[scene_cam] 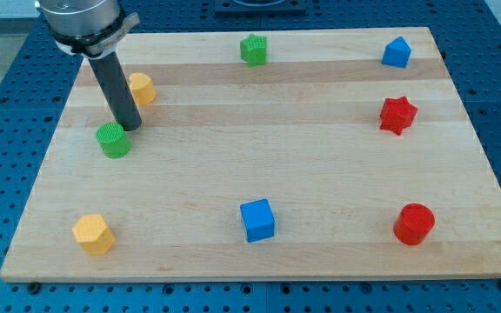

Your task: Move the green circle into the yellow hexagon

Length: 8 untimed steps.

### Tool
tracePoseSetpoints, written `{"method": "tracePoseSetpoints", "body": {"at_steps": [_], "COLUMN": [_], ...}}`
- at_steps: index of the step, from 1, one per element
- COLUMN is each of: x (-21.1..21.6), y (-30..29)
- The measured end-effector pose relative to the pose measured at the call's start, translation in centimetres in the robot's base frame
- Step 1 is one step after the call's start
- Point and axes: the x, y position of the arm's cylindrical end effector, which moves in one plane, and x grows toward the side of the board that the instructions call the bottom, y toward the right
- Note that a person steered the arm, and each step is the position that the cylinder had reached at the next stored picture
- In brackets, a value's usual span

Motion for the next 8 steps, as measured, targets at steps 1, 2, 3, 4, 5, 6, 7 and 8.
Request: {"method": "tracePoseSetpoints", "body": {"at_steps": [1,2,3,4,5,6,7,8], "x": [-3.3,-3.4,-6.7,-8.0,-8.9,-7.3,-6.4,-7.0], "y": [0.7,0.7,0.7,0.7,0.6,1.0,4.9,5.2]}}
